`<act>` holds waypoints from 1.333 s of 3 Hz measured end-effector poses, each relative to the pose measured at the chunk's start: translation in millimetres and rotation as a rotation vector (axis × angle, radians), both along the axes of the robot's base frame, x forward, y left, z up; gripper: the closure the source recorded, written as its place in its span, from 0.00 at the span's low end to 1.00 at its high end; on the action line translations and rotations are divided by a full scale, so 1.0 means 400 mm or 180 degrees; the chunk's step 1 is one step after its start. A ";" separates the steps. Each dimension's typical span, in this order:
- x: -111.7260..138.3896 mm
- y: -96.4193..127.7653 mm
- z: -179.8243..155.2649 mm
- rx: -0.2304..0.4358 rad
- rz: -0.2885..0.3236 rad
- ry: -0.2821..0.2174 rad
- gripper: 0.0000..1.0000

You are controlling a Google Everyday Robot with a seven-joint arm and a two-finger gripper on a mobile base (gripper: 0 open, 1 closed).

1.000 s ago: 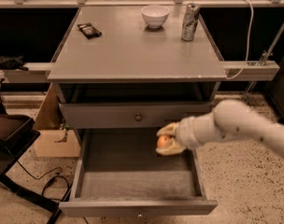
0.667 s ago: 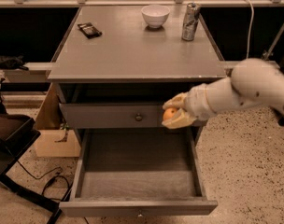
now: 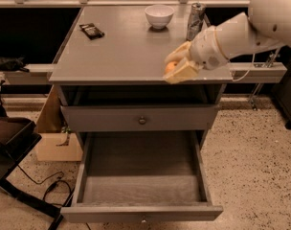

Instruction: Pick orange from middle drawer and place on counter

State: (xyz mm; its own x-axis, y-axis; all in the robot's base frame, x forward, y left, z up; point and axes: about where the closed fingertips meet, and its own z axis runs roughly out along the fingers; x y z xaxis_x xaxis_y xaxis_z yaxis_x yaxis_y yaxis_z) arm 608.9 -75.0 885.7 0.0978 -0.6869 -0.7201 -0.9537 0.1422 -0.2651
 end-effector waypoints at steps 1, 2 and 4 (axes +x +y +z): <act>0.076 0.030 0.046 0.0206 -0.0144 -0.0055 1.00; 0.076 0.030 0.046 0.0206 -0.0144 -0.0055 1.00; 0.298 0.076 0.089 0.0334 -0.0233 -0.0282 1.00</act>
Offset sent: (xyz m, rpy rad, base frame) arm 0.0233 0.0102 0.0158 0.0512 -0.0059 -0.0297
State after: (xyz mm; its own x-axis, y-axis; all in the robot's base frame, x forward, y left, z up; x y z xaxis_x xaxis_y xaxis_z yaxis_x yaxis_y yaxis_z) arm 728.0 -44.6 921.3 0.1166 -0.6159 -0.7791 -0.9133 0.2417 -0.3277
